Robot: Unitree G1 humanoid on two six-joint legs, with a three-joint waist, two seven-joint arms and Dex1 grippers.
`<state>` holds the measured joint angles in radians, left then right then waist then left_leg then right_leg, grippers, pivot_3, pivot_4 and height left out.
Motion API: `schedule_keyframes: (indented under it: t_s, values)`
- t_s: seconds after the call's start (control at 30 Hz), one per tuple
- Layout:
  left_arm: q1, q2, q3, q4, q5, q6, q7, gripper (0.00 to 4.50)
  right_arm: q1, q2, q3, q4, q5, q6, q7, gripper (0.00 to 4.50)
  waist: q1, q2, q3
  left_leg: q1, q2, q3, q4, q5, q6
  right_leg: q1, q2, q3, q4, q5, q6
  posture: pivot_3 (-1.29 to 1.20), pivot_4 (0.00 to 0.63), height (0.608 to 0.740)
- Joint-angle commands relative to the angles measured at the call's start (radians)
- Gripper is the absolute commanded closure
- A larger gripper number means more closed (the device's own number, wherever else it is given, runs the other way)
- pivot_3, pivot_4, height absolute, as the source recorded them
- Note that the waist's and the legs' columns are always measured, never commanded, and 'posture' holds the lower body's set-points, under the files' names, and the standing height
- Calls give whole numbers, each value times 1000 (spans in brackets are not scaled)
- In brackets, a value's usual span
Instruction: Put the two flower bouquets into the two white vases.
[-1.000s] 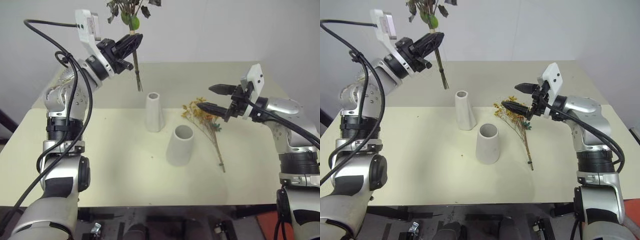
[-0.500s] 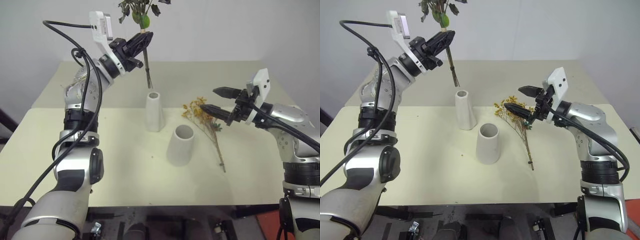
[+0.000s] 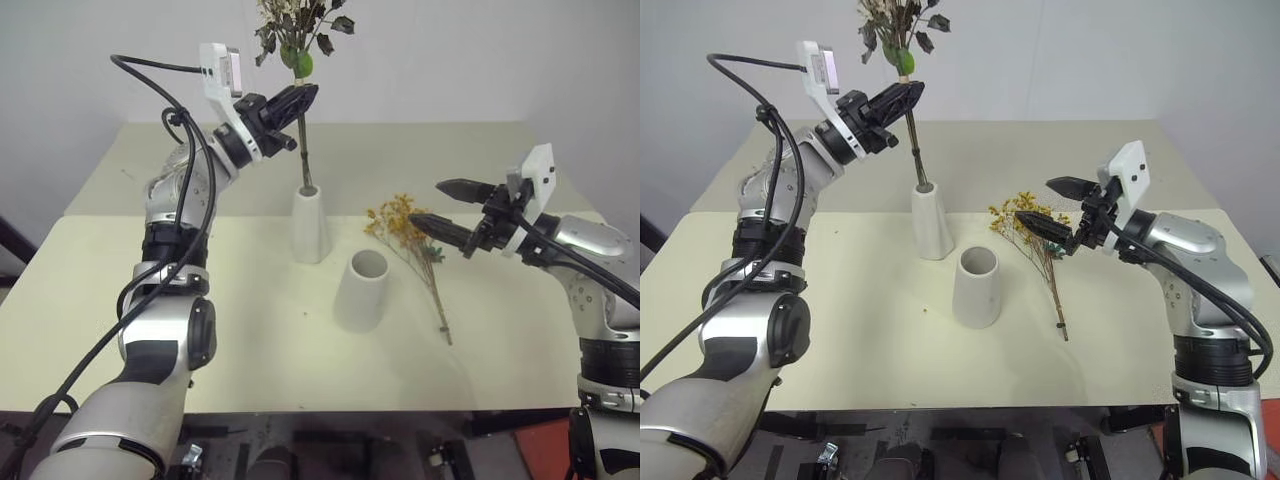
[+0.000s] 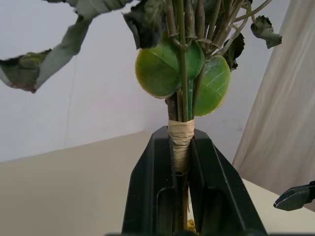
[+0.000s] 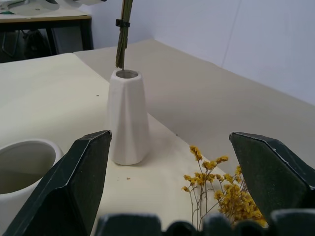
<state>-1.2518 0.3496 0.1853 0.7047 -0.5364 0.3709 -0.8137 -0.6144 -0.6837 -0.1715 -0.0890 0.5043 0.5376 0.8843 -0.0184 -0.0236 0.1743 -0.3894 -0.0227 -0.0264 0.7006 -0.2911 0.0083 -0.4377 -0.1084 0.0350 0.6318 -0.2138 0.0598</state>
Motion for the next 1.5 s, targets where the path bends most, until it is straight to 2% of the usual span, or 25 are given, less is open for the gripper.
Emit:
schedule_keyframes:
  t_s: [0.03, 0.5, 1.5]
  values:
    - [-4, -6, 16, -6, 13, -38, -11, 4382, -2, -19, -37, -50, 31, 16, -12, 0, 0, 0, 0, 0, 0, 0, 0, 0, 0, 0, 0, 0, 0, 0, 0, 0, 150, 740]
    - [31, -46, 10, 0, 66, -124, -17, 4382, 33, -31, -53, -112, 67, 50, -50, 0, 1, 0, 0, 0, 0, 0, 1, 0, 0, 0, 0, 0, 0, 0, 0, 0, 150, 740]
    - [209, -69, -30, -185, 87, -72, 28, 4382, 27, -29, -33, -107, 82, 31, -57, 0, 2, 0, 0, 0, 0, 0, 2, 0, 1, 0, 0, 0, 1, 0, 0, 0, 150, 740]
